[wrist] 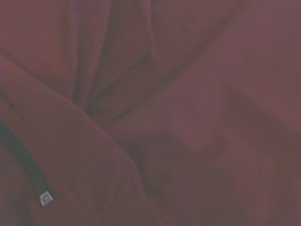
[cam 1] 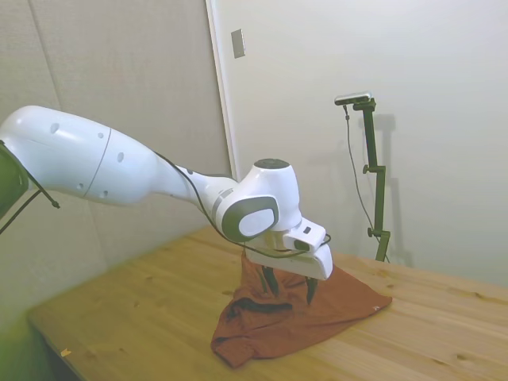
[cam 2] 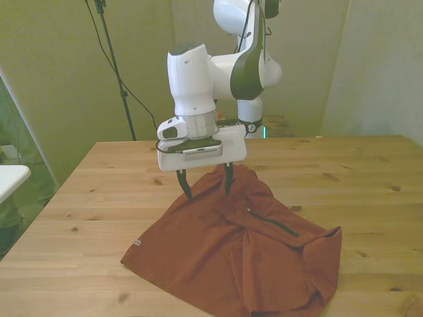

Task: Unfold the shorts

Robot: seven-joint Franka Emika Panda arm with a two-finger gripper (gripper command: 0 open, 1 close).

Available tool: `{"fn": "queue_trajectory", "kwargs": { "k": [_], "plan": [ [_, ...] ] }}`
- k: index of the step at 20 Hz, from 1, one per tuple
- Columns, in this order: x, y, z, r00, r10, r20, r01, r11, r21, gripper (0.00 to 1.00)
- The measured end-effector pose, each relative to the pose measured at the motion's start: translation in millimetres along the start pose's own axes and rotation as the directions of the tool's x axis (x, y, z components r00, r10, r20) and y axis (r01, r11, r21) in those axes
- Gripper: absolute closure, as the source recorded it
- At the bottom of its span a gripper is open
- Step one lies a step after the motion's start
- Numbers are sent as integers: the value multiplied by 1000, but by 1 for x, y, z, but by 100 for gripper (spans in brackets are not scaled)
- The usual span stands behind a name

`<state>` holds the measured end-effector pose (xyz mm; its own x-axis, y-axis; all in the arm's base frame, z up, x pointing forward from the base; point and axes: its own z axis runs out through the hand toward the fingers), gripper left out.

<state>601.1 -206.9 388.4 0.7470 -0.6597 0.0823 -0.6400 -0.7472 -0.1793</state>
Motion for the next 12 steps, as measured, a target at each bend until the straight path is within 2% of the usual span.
{"fn": "queue_trajectory", "kwargs": {
  "k": [10, 11, 12],
  "plan": [
    [-5, -22, 15, 998, -36, 59, 36, 999, 3, 0],
    [-6, -22, 16, 997, -37, 62, 37, 999, 3, 100],
    [-6, -23, 19, 997, -37, 66, 37, 999, 1, 100]
  ]
}}
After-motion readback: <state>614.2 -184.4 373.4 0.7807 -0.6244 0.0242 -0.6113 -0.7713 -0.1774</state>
